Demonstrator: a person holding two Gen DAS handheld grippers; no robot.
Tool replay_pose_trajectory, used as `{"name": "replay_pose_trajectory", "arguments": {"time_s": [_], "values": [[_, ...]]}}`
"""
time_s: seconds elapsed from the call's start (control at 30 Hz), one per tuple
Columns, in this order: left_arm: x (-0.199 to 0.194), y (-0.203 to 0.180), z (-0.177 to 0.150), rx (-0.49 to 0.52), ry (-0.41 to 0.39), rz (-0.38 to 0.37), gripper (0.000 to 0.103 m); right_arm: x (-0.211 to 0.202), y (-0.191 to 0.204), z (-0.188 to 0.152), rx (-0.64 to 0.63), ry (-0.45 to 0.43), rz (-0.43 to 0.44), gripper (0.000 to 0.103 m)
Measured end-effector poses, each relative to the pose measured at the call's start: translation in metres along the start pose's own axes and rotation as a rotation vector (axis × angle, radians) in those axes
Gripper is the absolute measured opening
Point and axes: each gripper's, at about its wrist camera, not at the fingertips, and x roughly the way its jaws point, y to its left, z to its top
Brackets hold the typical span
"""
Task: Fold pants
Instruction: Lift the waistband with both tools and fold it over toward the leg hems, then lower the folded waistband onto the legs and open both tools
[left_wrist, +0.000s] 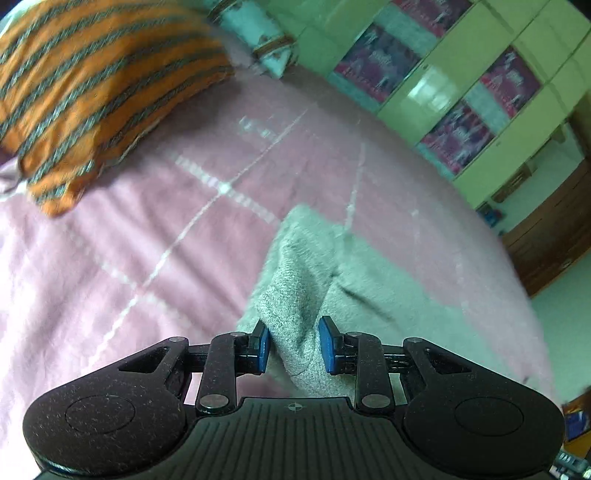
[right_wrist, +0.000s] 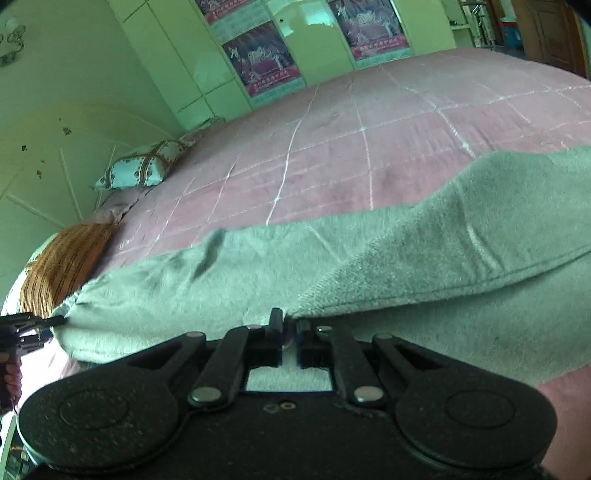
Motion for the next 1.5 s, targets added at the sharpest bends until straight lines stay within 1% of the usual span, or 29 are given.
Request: {"name": "replay_pose_trajectory", "arguments": {"time_s": [0.07, 0.1, 0.13, 0.17, 0.2, 0.23, 0.27, 0.3, 0.33, 0.4, 0.43, 0.47, 0.5, 0.57, 0.6, 0.7, 0.77, 0.8, 0.87, 0.97, 1.0, 1.07, 1.13, 1.2, 1.23, 1.3, 1.33, 1.47, 1.5], "values": [[0.002, 0.003, -0.002, -0.029, -0.01, -0.008, 0.028, 0.019, -0.004, -0.016, -0.003, 0.085, -0.032, 0.0], [-0.001, 0.002, -0.001, -0.04, -0.026, -0.014, 0.028, 0.025, -0.004, -0.022, -0.004, 0.095, -0.038, 0.0], [-0.007, -0.001, 0.001, -0.031, -0.055, -0.012, 0.018, 0.026, -0.006, -0.024, 0.003, 0.088, -0.033, 0.0], [-0.015, -0.001, 0.005, -0.033, -0.098, -0.005, 0.017, 0.024, -0.007, -0.022, 0.023, 0.084, -0.027, 0.0], [-0.021, 0.003, 0.009, -0.06, -0.12, -0.03, 0.017, 0.021, -0.007, -0.019, 0.036, 0.073, -0.018, 0.0], [-0.024, 0.006, 0.011, -0.065, -0.135, -0.021, 0.017, 0.016, -0.006, -0.015, 0.029, 0.054, -0.009, 0.0], [-0.021, 0.007, 0.011, -0.049, -0.118, 0.009, 0.017, 0.012, -0.004, -0.011, 0.017, 0.041, 0.002, 0.0], [-0.017, 0.009, 0.01, -0.043, -0.092, 0.047, 0.011, 0.009, -0.001, -0.01, 0.007, 0.034, 0.005, 0.0], [-0.015, 0.013, 0.008, -0.059, -0.083, 0.05, 0.011, 0.01, -0.002, -0.01, 0.001, 0.038, 0.004, 0.0], [-0.019, 0.018, 0.004, -0.111, -0.105, 0.033, 0.011, 0.021, -0.007, -0.019, 0.001, 0.086, -0.014, 0.0], [-0.024, 0.017, 0.001, -0.12, -0.124, 0.043, 0.011, 0.03, -0.011, -0.022, 0.021, 0.115, -0.016, 0.0], [-0.03, 0.014, -0.001, -0.119, -0.143, 0.061, 0.011, 0.031, -0.013, -0.024, 0.047, 0.11, -0.007, 0.0], [-0.034, 0.011, -0.003, -0.114, -0.153, 0.082, 0.013, 0.03, -0.015, -0.022, 0.072, 0.107, -0.001, 0.001], [-0.045, -0.002, -0.01, -0.085, -0.169, 0.093, 0.024, 0.025, -0.014, -0.021, 0.078, 0.091, 0.004, 0.016], [-0.048, -0.008, -0.013, -0.071, -0.173, 0.092, 0.034, 0.02, -0.014, -0.021, 0.075, 0.08, -0.002, 0.016], [-0.044, -0.02, -0.02, -0.081, -0.125, 0.081, 0.036, 0.012, -0.017, -0.023, 0.096, 0.061, 0.009, 0.016], [-0.03, -0.024, -0.023, -0.09, -0.075, 0.105, 0.036, 0.002, -0.024, -0.025, 0.117, 0.043, 0.01, 0.016], [-0.024, -0.024, -0.024, -0.099, -0.066, 0.115, 0.036, -0.002, -0.026, -0.026, 0.124, 0.04, 0.01, 0.016], [-0.017, -0.024, -0.026, -0.136, -0.068, 0.087, 0.036, -0.008, -0.028, -0.027, 0.128, 0.034, 0.007, 0.016], [-0.005, -0.022, -0.026, -0.182, -0.066, 0.083, 0.036, -0.018, -0.032, -0.027, 0.128, 0.027, -0.002, 0.016], [-0.004, -0.024, -0.026, -0.181, -0.076, 0.09, 0.036, -0.019, -0.032, -0.026, 0.129, 0.024, -0.004, 0.016], [-0.005, -0.028, -0.026, -0.159, -0.098, 0.1, 0.028, -0.023, -0.035, -0.026, 0.133, 0.021, -0.008, 0.016], [-0.011, -0.033, -0.022, -0.152, -0.149, 0.049, 0.021, -0.024, -0.037, -0.026, 0.137, 0.022, -0.01, 0.016], [-0.02, -0.038, -0.014, -0.126, -0.206, 0.013, 0.02, -0.021, -0.036, -0.025, 0.131, 0.028, -0.012, 0.016], [-0.019, -0.036, -0.01, -0.119, -0.205, 0.023, 0.02, -0.02, -0.035, -0.024, 0.13, 0.029, -0.012, 0.016], [0.004, -0.019, -0.011, -0.123, -0.089, 0.129, 0.02, -0.016, -0.034, -0.024, 0.131, 0.031, -0.009, 0.016], [0.01, -0.01, -0.016, -0.137, -0.065, 0.126, 0.02, -0.014, -0.034, -0.024, 0.13, 0.032, -0.012, 0.016], [0.001, -0.016, -0.019, -0.111, -0.091, 0.093, 0.023, -0.016, -0.039, -0.024, 0.145, 0.026, -0.018, 0.016], [-0.001, -0.019, -0.02, -0.106, -0.092, 0.095, 0.027, -0.018, -0.041, -0.024, 0.146, 0.021, -0.022, 0.016]]}}
